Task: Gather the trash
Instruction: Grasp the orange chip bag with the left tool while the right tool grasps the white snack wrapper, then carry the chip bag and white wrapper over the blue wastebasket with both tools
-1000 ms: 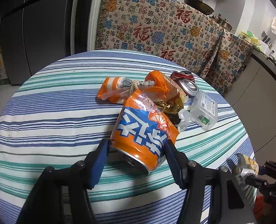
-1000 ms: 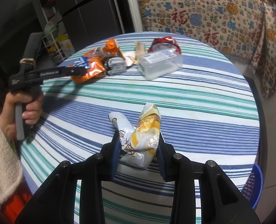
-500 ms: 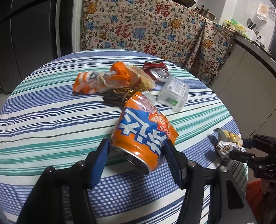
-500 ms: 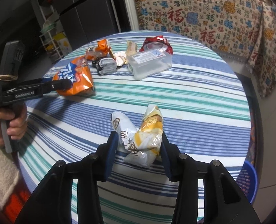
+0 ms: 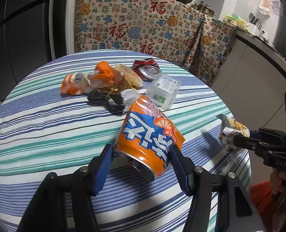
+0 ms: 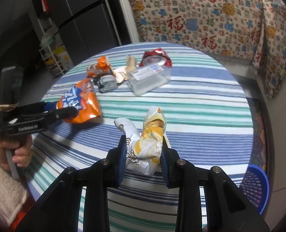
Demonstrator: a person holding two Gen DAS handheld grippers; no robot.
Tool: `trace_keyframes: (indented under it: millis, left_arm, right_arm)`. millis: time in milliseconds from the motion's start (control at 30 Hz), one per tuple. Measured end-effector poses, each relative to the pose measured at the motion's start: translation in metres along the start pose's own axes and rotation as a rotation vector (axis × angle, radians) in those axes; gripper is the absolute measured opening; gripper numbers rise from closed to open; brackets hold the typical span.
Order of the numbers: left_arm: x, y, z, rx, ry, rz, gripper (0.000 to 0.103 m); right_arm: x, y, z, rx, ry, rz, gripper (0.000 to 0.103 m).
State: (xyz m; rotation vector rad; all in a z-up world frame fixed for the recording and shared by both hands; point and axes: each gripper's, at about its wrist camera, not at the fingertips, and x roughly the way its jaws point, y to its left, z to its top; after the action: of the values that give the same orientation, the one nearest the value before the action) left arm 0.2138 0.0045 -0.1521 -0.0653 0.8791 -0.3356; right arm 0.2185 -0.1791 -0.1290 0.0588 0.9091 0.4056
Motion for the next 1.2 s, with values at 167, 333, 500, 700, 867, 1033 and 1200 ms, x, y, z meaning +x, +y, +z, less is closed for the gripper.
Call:
trace_keyframes:
  millis: [167,333,500,700,867,1033,1200]
  left_arm:
    - [-0.002,-0.023,-0.003,0.037,-0.005,0.015,0.061]
    - [-0.007,-0.035,-0.006,0.035,-0.008,0.015,0.061]
    - [-0.015,-0.049,-0.012,0.022,-0.013,0.008,0.061]
    - [-0.021,-0.068,-0.019,0.040,-0.008,-0.005,0.061]
    - [-0.019,-0.088,-0.021,0.042,0.009,-0.024,0.061]
    - [-0.022,-0.125,-0.015,0.086,-0.001,-0.069,0.061]
    - [-0.009,-0.174,-0.008,0.139,0.015,-0.138,0.061]
  right_arm:
    - [-0.007,-0.009,-0.002,0.048,-0.018,0.016,0.031]
    - [-0.017,-0.017,-0.006,0.079,-0.034,0.006,0.031]
    - [-0.026,-0.025,-0.012,0.102,-0.043,-0.011,0.031]
    - [-0.040,-0.029,-0.017,0.128,-0.069,0.004,0.031]
    - [-0.052,-0.039,-0.020,0.162,-0.084,0.010,0.031]
    - [-0.079,-0.069,-0.028,0.216,-0.104,-0.031,0.031]
    - [-0.110,-0.116,-0.039,0.295,-0.108,-0.112,0.031]
